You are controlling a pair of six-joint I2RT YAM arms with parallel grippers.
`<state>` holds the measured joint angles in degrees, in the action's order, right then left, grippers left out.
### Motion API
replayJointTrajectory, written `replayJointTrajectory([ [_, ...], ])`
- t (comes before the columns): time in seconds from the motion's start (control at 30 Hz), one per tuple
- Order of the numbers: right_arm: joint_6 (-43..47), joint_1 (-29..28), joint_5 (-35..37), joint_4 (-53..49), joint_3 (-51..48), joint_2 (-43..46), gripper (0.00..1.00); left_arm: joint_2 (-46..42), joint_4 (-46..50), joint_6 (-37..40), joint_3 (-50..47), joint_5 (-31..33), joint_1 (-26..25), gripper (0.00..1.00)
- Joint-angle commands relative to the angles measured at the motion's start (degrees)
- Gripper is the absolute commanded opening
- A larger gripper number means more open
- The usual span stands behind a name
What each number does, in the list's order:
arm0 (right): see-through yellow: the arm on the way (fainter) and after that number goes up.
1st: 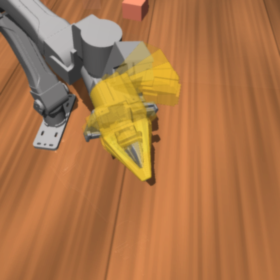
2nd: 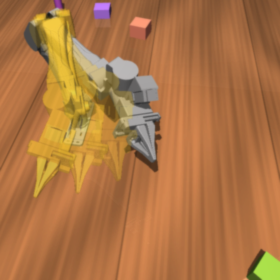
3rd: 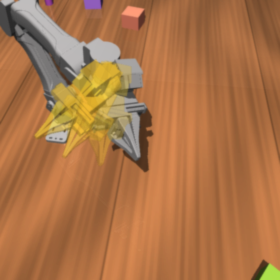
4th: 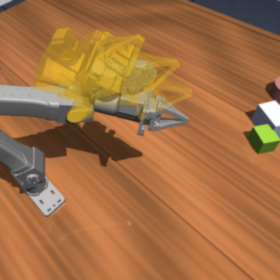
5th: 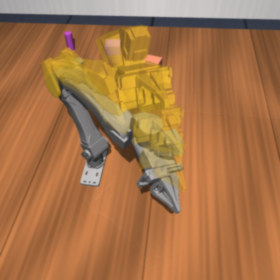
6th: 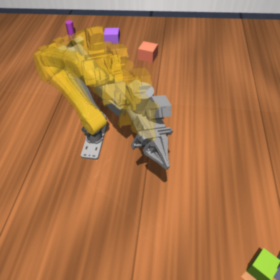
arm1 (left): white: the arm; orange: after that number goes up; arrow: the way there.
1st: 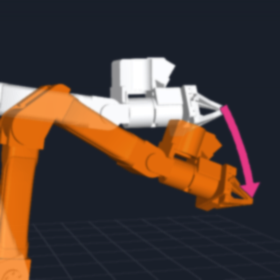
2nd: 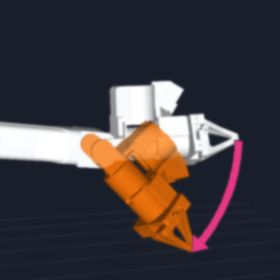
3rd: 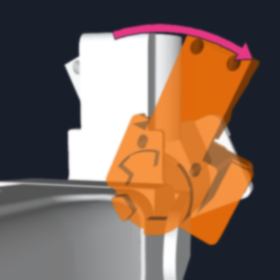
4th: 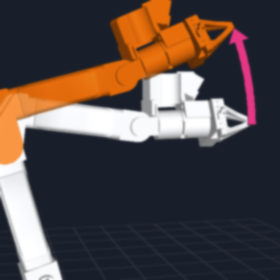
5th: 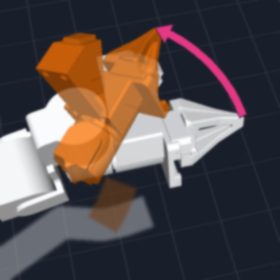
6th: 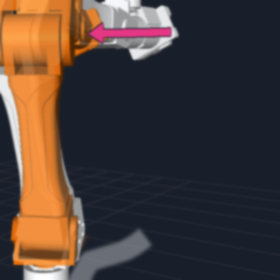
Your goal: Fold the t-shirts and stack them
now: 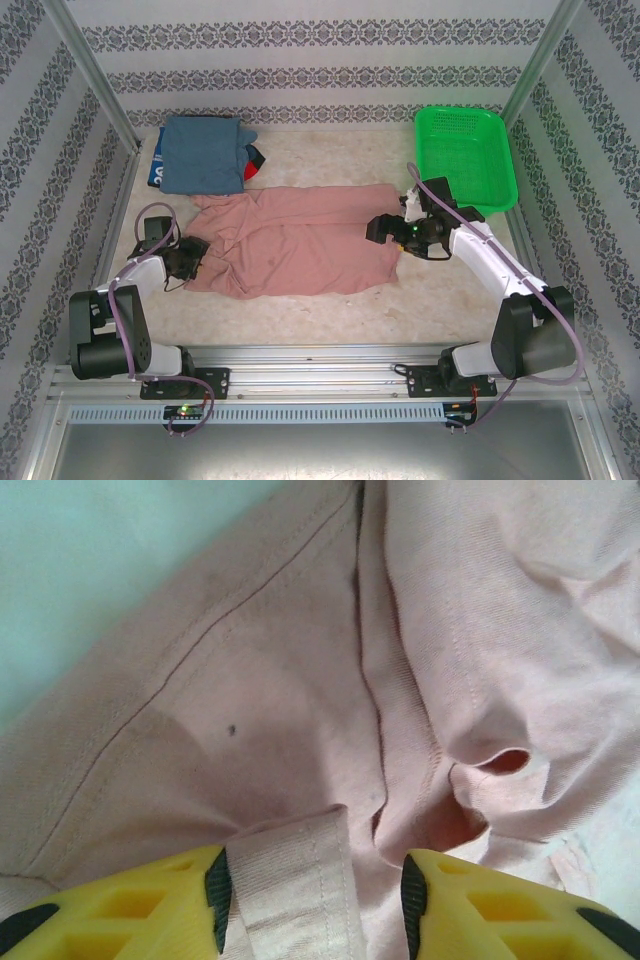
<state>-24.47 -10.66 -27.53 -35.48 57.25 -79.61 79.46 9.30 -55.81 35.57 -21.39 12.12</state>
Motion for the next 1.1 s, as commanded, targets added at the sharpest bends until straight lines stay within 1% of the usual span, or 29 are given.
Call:
replayJointTrajectory([
  [0.0, -0.4, -0.5, -0.3, 0.4, -0.3, 1.0, 0.98, -0.1, -3.9, -0.1, -0.4, 0.0, 0.6, 0.47],
  [0.17, -0.5, -0.6, -0.4, 0.5, 0.0, 0.4, 0.98, -0.4, -4.3, -0.2, -1.1, -0.4, 0.6, 0.36],
  [0.33, -0.5, -0.5, -0.3, 0.4, 0.2, 0.3, 0.98, -0.6, -3.6, 0.4, -1.7, -0.5, 0.6, 0.21],
  [0.43, -0.5, -0.5, -0.2, 0.3, 0.2, 0.3, 0.98, -0.5, -2.8, 0.8, -1.6, -0.4, 0.6, 0.14],
  [0.57, -0.3, -0.5, 0.3, 0.0, 0.2, 0.0, 0.98, -1.1, -1.3, 1.6, -1.3, 0.1, 0.6, 0.00],
  [0.63, 0.5, -0.3, 1.6, -0.9, 0.6, -0.4, 0.98, -1.7, -0.3, 2.1, -0.8, 0.2, 0.6, 0.00],
  [0.67, 0.8, -0.2, 3.5, -2.2, 1.0, -0.9, 0.98, -2.2, 0.2, 2.5, -0.4, 0.2, 0.6, 0.00],
  [0.8, 3.7, 0.0, 6.1, -7.6, 3.6, -4.9, 0.98, -5.0, 3.9, 4.2, 2.9, -0.9, 0.6, 0.00],
  [0.9, 1.3, -0.4, 6.2, -7.8, 2.2, -6.5, 0.97, -8.2, 7.7, 5.6, 5.4, -1.0, 0.5, 0.00],
  [1.07, -3.7, -1.3, 5.9, -5.4, -4.0, -6.4, 0.90, -12.3, 11.9, 6.6, 8.3, -1.6, 0.5, 0.00],
])
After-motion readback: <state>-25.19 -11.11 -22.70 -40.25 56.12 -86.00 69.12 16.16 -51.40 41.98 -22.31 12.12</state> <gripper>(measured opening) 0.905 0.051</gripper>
